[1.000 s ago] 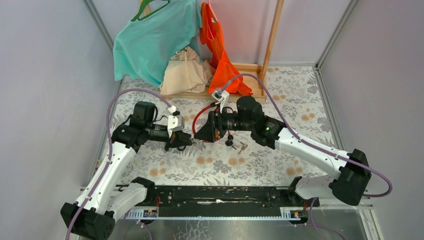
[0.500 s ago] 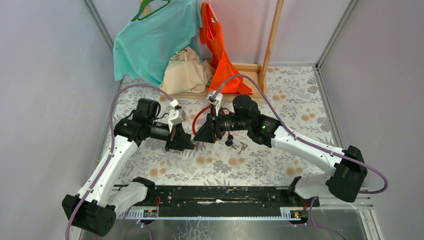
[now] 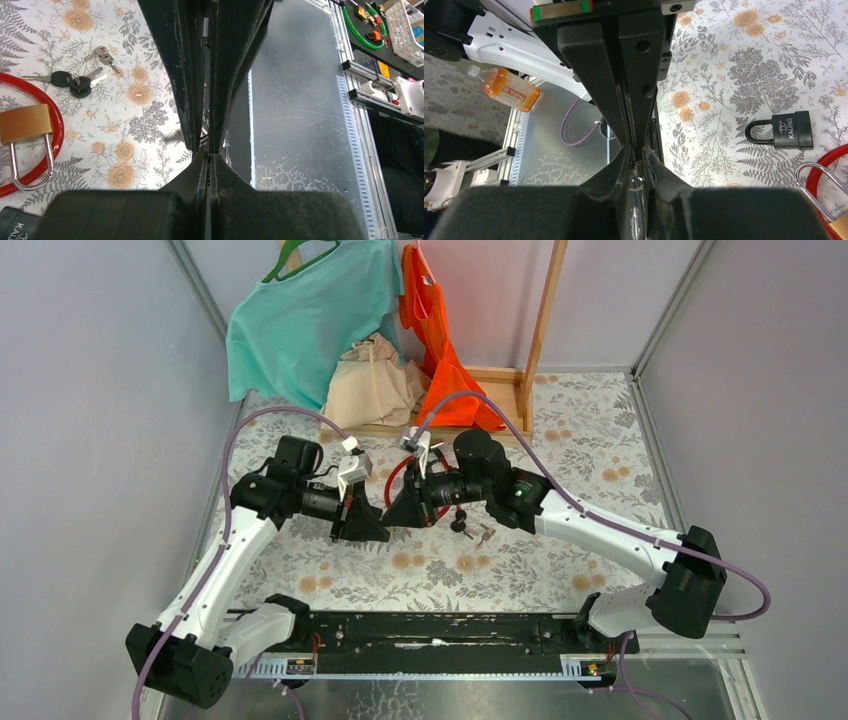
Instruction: Unlock with the key
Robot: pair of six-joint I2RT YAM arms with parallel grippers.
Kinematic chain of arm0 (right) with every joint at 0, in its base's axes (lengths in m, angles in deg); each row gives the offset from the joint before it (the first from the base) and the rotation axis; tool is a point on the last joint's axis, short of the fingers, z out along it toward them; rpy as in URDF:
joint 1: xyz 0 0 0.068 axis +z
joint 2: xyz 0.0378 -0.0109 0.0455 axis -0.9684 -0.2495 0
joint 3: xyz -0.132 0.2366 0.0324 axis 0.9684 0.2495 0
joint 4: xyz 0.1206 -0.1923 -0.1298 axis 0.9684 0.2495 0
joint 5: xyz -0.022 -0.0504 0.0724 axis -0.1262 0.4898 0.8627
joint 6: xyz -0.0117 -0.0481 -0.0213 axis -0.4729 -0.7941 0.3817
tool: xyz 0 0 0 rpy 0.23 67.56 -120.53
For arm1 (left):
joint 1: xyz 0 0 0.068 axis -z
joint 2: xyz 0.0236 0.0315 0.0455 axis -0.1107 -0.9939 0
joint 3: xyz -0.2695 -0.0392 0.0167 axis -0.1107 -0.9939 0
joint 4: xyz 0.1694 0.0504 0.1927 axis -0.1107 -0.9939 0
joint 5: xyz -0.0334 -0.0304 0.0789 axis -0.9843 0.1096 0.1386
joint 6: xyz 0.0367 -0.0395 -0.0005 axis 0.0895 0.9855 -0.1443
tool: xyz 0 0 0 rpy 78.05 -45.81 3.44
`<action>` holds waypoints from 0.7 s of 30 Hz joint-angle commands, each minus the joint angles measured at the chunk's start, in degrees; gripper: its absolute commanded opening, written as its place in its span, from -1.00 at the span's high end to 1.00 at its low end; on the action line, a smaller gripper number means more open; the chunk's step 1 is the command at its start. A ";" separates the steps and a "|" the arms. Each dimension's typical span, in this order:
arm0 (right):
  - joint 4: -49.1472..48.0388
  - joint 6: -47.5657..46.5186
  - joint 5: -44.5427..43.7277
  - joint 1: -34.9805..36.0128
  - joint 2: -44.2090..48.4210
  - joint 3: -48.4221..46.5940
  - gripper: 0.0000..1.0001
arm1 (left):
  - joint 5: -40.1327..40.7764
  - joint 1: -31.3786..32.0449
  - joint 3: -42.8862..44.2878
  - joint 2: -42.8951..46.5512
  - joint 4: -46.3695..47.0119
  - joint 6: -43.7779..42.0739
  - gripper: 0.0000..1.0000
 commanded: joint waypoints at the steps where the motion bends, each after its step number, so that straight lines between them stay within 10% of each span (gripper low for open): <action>1: 0.32 -1.67 1.33 0.61 -0.91 -3.48 0.86 | -2.23 0.62 2.87 -0.09 -3.06 -0.80 1.00; 6: 2.09 -1.94 1.59 0.61 -0.28 -3.13 1.00 | -1.23 0.63 4.19 -0.47 -4.00 -1.13 1.00; 12: -3.91 1.60 -3.42 0.64 3.87 2.33 1.00 | -1.74 0.63 4.39 -1.06 -6.02 -1.42 -0.11; 21: -13.33 6.92 -6.36 0.63 10.29 9.87 1.00 | -2.01 0.63 5.97 -0.50 -16.10 -11.37 -0.15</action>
